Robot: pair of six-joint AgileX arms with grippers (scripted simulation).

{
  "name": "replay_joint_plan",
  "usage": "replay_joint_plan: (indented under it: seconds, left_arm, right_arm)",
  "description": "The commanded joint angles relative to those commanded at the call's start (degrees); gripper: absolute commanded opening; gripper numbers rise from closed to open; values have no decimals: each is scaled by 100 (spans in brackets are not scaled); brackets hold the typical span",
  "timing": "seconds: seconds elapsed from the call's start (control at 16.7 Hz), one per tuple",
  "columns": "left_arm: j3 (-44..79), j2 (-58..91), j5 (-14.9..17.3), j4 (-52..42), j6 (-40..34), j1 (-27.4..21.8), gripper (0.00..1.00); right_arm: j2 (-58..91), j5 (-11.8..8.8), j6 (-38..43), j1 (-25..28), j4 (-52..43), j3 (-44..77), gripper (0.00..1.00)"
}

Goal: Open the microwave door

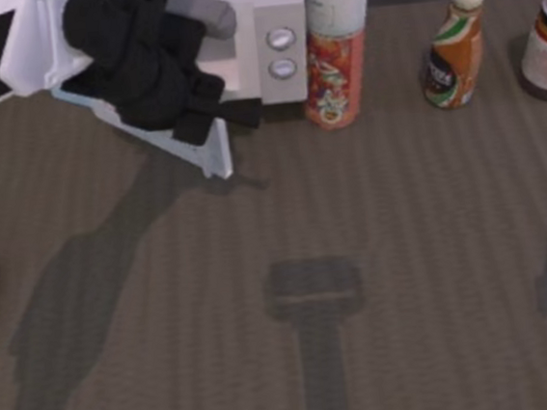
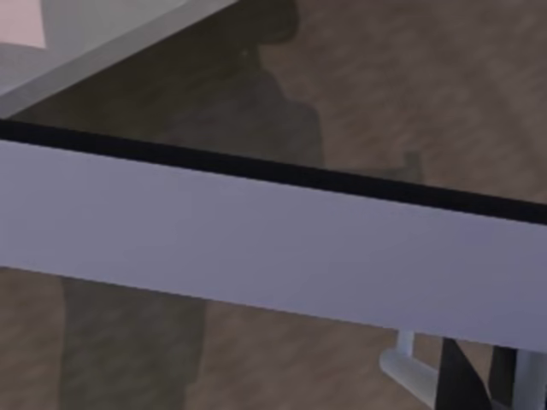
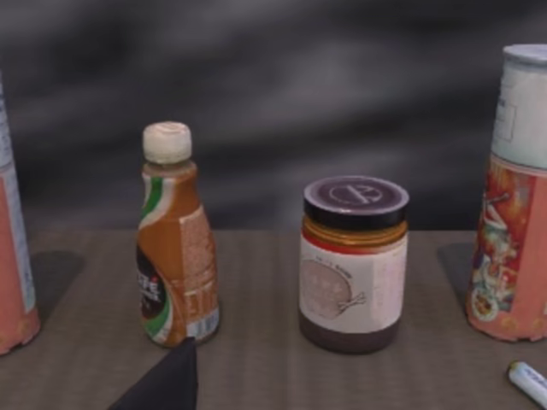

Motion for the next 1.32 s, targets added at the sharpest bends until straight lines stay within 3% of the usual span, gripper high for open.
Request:
replay_joint_plan:
  seconds: [0.84, 1.32]
  left_arm:
    - [0, 0, 0, 0, 0, 0, 0]
    - [-379, -280, 409, 1, 707, 244, 0]
  right_arm:
    - [0, 0, 0, 0, 0, 0, 100]
    - [0, 0, 0, 0, 0, 0, 100]
